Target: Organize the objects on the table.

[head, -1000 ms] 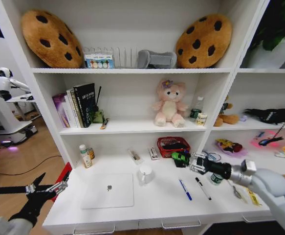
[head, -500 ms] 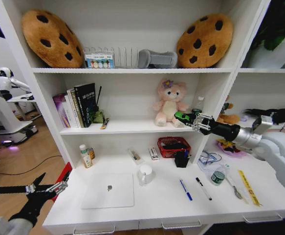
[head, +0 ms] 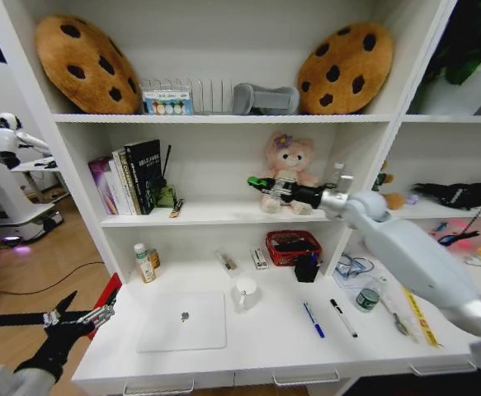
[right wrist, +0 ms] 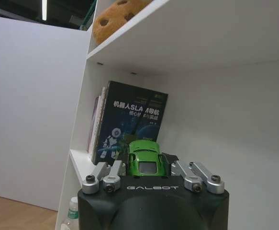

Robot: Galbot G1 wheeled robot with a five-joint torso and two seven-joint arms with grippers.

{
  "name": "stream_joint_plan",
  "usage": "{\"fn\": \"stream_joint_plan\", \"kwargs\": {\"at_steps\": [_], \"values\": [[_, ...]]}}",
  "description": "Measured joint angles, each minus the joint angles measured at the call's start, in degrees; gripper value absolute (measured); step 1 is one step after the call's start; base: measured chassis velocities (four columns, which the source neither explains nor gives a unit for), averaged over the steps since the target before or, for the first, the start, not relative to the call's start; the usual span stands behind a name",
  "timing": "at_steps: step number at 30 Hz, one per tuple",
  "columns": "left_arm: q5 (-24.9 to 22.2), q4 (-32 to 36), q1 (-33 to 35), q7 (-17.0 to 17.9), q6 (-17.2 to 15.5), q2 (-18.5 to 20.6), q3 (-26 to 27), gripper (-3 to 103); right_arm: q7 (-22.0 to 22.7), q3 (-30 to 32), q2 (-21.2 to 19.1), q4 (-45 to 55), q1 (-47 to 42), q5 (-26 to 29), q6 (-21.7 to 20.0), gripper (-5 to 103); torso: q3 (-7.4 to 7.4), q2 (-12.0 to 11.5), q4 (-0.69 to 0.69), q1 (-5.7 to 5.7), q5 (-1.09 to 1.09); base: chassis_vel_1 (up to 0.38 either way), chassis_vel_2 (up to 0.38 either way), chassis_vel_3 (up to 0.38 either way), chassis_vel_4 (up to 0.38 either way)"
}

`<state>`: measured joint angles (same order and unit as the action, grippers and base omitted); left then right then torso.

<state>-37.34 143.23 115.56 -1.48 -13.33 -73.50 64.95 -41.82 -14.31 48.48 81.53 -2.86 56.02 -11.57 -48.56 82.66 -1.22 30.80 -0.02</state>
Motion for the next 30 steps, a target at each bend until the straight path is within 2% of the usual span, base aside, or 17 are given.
{"fn": "stream_joint_plan", "kwargs": {"at_steps": [4, 8, 12, 18, 30], "values": [[0.0, 0.0, 0.0, 0.0, 0.0, 0.0, 0.0, 100, 0.38, -2.65, 2.47, -3.03, 2.66, -1.69, -1.28, 36, 0.0, 0.0, -0.02, 0.0, 0.01, 0.0, 0.0, 0.0, 0.0], [0.0, 0.0, 0.0, 0.0, 0.0, 0.0, 0.0, 100, 1.04, -5.55, 4.52, -6.38, 6.46, -2.87, -4.4, 36, 0.01, 0.01, -0.04, 0.0, 0.01, 0.0, 0.0, 0.0, 0.0], [0.0, 0.0, 0.0, 0.0, 0.0, 0.0, 0.0, 100, 1.02, -8.43, 4.15, -8.06, 9.37, -1.73, -6.16, 36, 0.01, 0.01, -0.01, -0.01, 0.01, 0.0, 0.0, 0.0, 0.0], [0.0, 0.0, 0.0, 0.0, 0.0, 0.0, 0.0, 100, 1.4, -11.89, 3.85, -9.37, 11.24, 1.23, -8.7, 36, 0.01, 0.01, -0.05, -0.02, 0.03, 0.0, 0.0, 0.0, 0.0], [0.0, 0.0, 0.0, 0.0, 0.0, 0.0, 0.0, 100, 2.13, -14.24, 7.91, -12.31, 10.33, -0.94, -9.11, 36, 0.01, 0.01, -0.02, -0.02, 0.02, 0.0, 0.0, 0.0, 0.0]]}}
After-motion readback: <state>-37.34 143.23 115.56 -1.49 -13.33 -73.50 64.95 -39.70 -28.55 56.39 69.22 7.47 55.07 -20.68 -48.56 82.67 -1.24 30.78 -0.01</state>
